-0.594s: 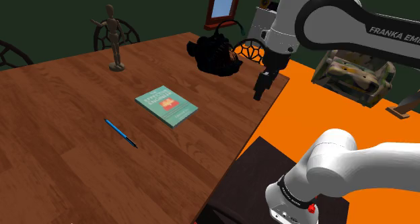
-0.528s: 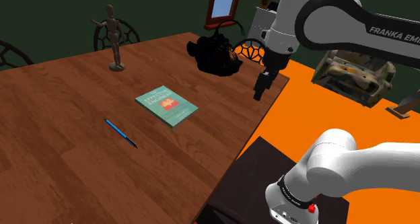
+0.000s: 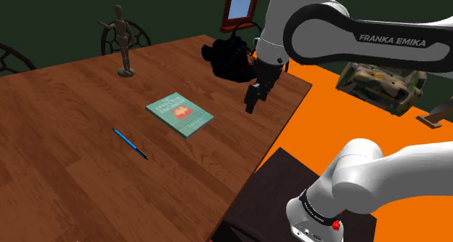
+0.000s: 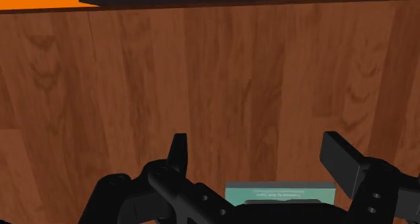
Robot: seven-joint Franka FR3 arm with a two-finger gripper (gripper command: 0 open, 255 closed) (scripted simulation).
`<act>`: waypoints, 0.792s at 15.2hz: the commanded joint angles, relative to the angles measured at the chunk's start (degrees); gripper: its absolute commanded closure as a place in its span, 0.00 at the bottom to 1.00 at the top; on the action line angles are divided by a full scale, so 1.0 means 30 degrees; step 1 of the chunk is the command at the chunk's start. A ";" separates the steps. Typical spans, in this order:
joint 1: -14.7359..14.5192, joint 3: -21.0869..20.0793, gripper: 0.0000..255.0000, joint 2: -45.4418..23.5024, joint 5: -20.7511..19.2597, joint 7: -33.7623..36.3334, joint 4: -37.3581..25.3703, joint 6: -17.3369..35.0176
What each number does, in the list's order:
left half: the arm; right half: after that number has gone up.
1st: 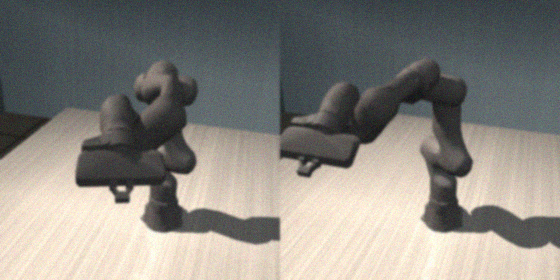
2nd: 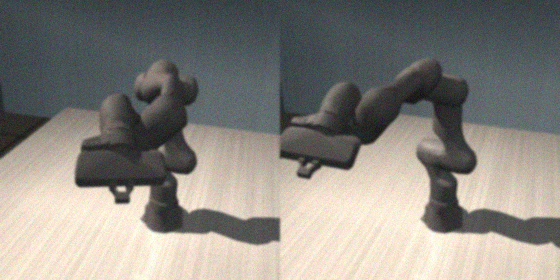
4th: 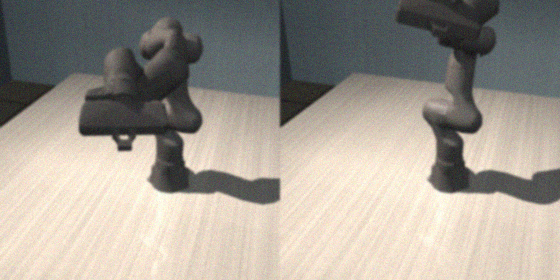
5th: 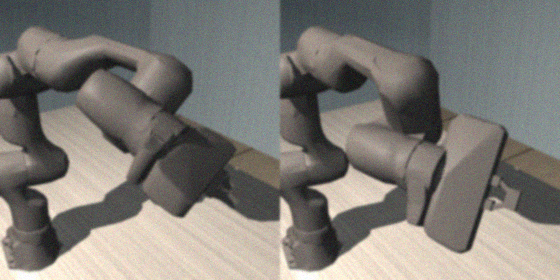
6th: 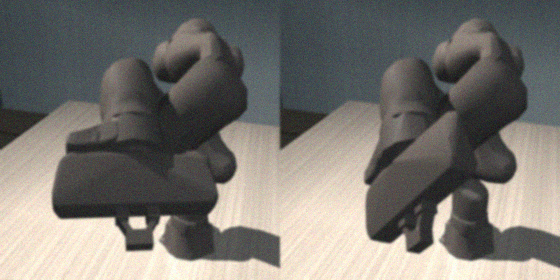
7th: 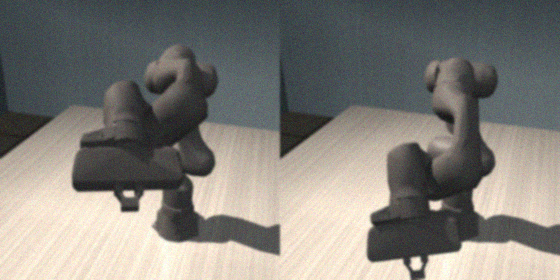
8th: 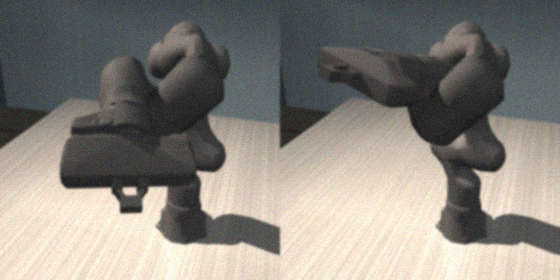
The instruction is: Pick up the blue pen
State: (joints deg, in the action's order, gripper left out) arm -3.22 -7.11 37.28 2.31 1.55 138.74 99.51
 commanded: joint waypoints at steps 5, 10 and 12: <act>-0.0461 -0.1649 0.00 -0.3547 0.0663 0.1811 -0.1343 0.2715; -0.0678 -0.2897 0.00 -0.6677 0.0567 0.3347 -0.3136 0.4459; -0.0765 -0.3351 0.00 -0.7984 0.0348 0.4006 -0.4010 0.5036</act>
State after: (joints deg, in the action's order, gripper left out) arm -5.42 -16.49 15.45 3.70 12.59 127.96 113.47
